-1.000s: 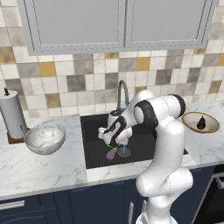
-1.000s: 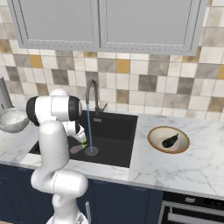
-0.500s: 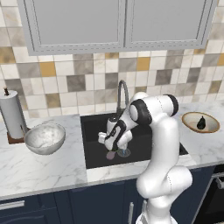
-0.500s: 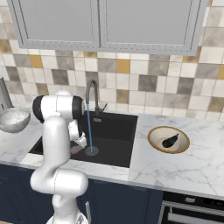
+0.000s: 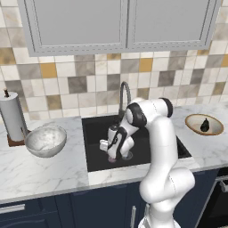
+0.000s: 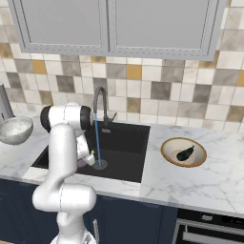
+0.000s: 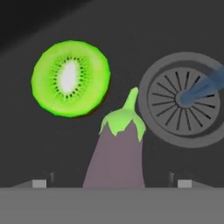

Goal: Pick the eggplants from the sink and place them in one bowl. Place the kiwi in the other bowl. Then turn off the sink faucet.

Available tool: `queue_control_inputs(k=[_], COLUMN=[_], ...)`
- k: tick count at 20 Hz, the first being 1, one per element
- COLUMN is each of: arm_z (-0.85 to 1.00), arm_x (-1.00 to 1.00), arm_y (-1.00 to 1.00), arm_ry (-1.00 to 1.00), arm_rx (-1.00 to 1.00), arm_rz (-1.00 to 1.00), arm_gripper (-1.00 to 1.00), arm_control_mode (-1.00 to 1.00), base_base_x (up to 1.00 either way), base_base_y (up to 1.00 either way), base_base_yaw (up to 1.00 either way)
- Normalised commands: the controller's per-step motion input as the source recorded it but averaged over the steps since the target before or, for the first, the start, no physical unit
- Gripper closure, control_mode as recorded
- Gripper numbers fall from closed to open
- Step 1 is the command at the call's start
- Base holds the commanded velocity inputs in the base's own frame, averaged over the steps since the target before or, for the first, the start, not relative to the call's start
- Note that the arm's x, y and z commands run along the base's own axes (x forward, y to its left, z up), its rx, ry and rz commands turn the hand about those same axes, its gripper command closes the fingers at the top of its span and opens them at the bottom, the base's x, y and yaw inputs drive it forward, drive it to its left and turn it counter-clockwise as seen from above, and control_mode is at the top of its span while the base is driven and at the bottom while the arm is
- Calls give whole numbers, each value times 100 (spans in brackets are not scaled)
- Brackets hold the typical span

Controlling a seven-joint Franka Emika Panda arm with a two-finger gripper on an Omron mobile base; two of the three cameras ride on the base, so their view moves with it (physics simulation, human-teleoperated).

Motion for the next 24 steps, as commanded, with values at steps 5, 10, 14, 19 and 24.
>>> queue_control_inputs(k=[5,10,14,19,24], arm_z=[-42,-31,18,86,100], arm_x=[19,8,-18,-15,-1], arm_y=[4,2,-21,-42,-32], arm_ry=[0,0,0,-3,0], arm_rx=[0,0,2,7,4], arm_rz=[-1,0,-2,-8,-13], arm_gripper=[-100,100,100,100,100], arm_control_mode=[-100,-100,-100,-100,-100], base_base_x=[0,0,0,0,0], base_base_y=[0,0,0,0,0], base_base_yaw=[0,0,0,0,0])
